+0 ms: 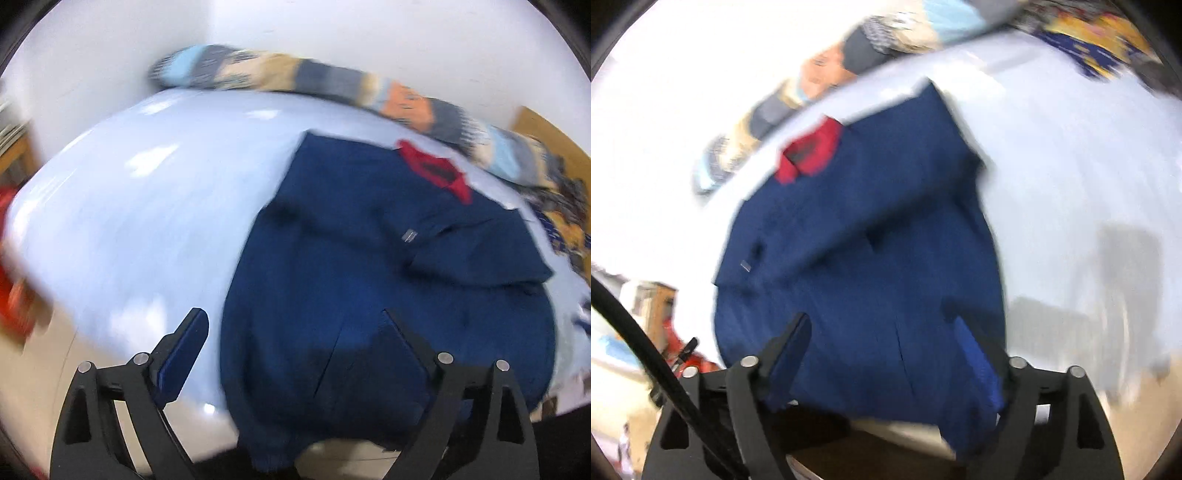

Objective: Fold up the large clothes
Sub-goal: 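Close both grippers on the navy jacket hem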

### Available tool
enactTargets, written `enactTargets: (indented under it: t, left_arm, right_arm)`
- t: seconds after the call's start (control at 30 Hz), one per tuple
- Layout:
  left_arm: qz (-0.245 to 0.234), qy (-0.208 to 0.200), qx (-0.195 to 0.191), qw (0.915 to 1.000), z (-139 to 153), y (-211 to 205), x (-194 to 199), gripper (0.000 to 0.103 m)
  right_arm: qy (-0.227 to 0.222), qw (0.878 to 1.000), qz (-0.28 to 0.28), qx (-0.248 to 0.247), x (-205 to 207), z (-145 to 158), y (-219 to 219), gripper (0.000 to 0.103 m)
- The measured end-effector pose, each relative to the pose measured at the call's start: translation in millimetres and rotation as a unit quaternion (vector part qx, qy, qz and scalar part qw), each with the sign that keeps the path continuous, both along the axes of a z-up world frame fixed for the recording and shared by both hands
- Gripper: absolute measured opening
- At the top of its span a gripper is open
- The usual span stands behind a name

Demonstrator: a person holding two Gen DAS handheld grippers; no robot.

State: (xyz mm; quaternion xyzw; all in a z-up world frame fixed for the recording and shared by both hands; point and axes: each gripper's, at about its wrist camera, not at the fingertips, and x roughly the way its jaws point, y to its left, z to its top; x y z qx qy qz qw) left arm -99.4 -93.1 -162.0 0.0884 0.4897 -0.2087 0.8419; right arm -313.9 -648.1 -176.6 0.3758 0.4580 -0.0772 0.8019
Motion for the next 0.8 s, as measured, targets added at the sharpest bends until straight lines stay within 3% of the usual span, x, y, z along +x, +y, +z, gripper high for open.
enactTargets:
  t: [0.17, 0.23, 0.4, 0.5, 0.63, 0.67, 0.7, 0.73, 0.77, 0.8]
  left_arm:
    - [-0.049, 0.071, -0.017, 0.9961, -23.4, -36.5, 95.5, 0.095]
    - [-0.025, 0.080, 0.011, 0.9964, -46.6, -44.4, 142.6, 0.095]
    - [-0.032, 0.158, -0.024, 0.9866, -97.1, -55.3, 222.2, 0.095]
    - [-0.031, 0.175, -0.055, 0.9824, -116.1, -65.0, 247.9, 0.096]
    - [-0.061, 0.185, -0.071, 0.9782, -121.4, -98.2, 264.3, 0.097]
    - [-0.061, 0.189, -0.073, 0.9773, -121.6, -108.1, 266.2, 0.097]
    - [-0.067, 0.196, -0.082, 0.9749, -121.5, -116.9, 265.5, 0.093]
    - [-0.073, 0.190, -0.073, 0.9763, -121.3, -129.3, 263.1, 0.052]
    - [-0.065, 0.179, -0.039, 0.9809, -121.3, -134.9, 261.7, 0.012]
    - [-0.051, 0.175, -0.024, 0.9830, -122.8, -140.4, 258.6, 0.012]
  right_arm:
    - [-0.008, 0.999, 0.022, -0.029, 64.9, -10.7, -72.6, 0.085]
    - [-0.011, 0.999, 0.034, -0.010, 82.4, -24.3, -90.4, 0.085]
    - [-0.003, 0.998, 0.062, -0.010, 133.9, -62.4, -123.8, 0.085]
    - [-0.023, 0.995, 0.089, 0.028, 156.1, -75.3, -138.1, 0.087]
    - [-0.061, 0.987, 0.131, 0.064, 195.2, -78.5, -139.0, 0.087]
    - [-0.061, 0.986, 0.146, 0.057, 207.8, -77.6, -133.5, 0.083]
    - [-0.054, 0.985, 0.160, 0.044, 217.4, -76.6, -126.0, 0.068]
    - [-0.030, 0.984, 0.173, 0.013, 227.1, -77.0, -118.1, 0.055]
    - [-0.006, 0.983, 0.183, -0.020, 234.5, -77.1, -110.7, 0.028]
    - [0.009, 0.979, 0.197, -0.054, 238.9, -73.5, -101.6, 0.020]
